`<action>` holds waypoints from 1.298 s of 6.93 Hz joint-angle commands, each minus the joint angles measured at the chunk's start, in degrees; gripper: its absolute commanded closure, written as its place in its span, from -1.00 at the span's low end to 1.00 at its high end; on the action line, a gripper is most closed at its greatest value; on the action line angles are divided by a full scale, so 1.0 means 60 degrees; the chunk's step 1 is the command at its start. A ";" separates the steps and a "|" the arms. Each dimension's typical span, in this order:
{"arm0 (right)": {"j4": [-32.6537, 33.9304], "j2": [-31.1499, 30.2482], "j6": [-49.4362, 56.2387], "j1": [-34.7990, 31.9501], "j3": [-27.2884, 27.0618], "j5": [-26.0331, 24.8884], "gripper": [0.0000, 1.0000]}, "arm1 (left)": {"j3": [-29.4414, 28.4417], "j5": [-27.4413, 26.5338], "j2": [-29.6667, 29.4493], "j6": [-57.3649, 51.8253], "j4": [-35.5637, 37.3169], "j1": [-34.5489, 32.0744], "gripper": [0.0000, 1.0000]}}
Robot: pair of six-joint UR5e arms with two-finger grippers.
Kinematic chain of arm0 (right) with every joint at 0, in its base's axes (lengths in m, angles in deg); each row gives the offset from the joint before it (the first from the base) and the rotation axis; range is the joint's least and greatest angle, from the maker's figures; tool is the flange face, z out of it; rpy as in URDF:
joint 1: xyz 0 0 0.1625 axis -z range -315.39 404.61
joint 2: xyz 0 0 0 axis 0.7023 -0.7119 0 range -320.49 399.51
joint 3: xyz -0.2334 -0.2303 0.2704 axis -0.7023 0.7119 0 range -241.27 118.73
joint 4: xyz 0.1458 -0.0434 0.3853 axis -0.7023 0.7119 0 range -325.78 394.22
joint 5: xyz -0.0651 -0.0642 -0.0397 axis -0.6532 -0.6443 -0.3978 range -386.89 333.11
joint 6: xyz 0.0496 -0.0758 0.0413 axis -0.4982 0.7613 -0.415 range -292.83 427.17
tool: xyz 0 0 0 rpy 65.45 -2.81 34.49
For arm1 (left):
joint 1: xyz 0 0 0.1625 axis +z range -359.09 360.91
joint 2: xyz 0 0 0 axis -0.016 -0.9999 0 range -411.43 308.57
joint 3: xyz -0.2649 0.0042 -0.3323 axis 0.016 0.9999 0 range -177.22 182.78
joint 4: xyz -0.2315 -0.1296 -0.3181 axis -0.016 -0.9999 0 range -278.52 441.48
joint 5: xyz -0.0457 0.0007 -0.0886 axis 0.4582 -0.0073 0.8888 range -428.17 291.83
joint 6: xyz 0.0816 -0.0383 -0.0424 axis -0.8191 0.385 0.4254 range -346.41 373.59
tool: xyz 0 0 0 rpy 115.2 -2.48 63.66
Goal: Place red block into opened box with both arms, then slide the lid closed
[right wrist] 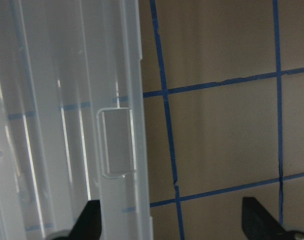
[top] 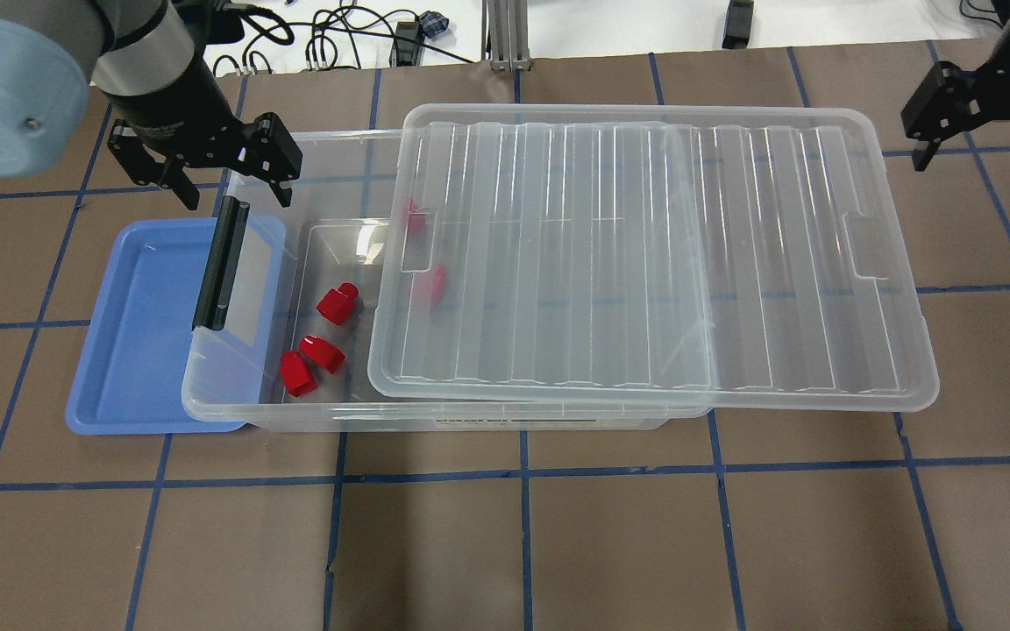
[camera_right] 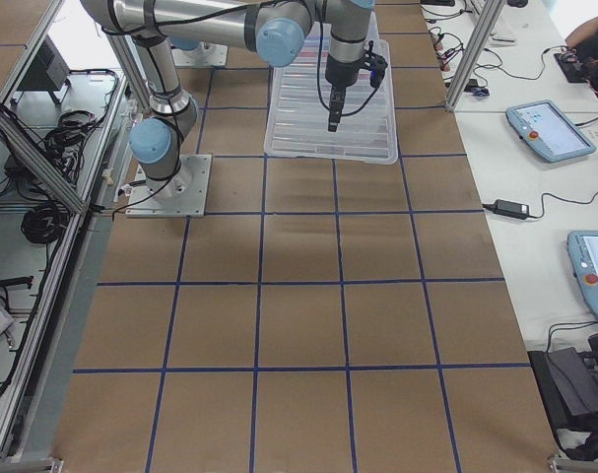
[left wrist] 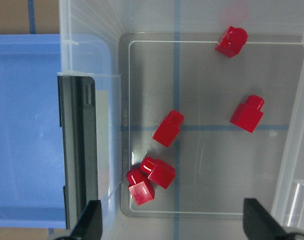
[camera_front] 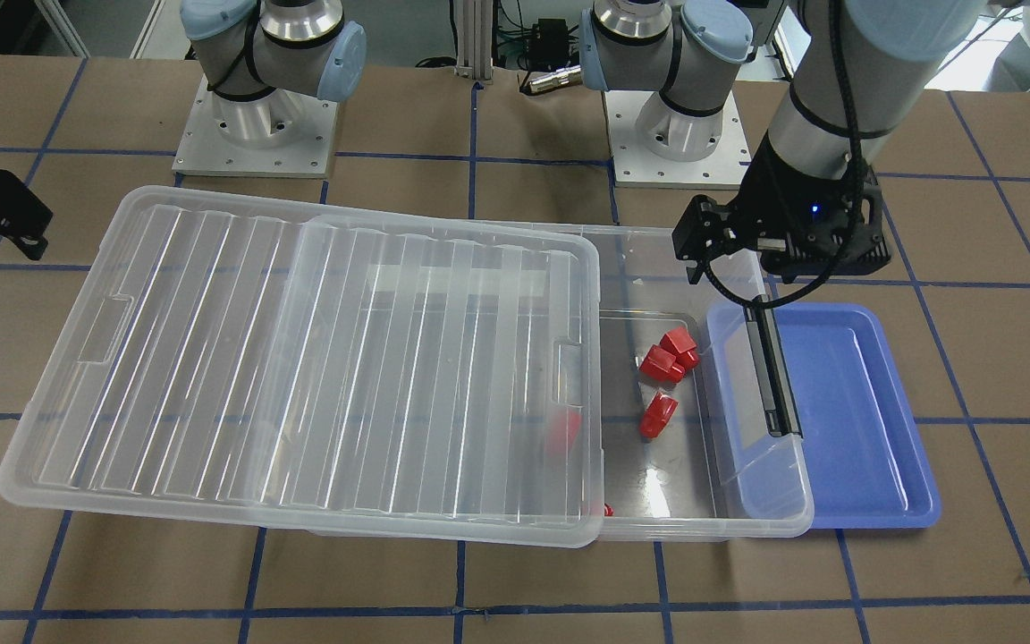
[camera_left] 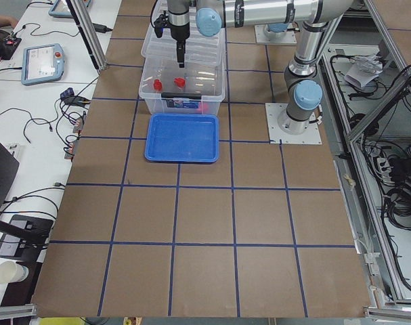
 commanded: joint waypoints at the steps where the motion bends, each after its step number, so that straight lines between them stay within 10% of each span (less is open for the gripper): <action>1: 0.0037 0.0490 0.1505 0.1526 -0.0057 -0.0037 -1.00 | -0.0200 0.0052 0.0318 -0.0098 -0.0126 0.0124 -1.00; 9: 0.2216 0.1079 0.1465 0.0979 -0.2005 0.0138 -1.00 | -0.0142 0.0154 0.0422 -0.0099 -0.0053 -0.0081 -1.00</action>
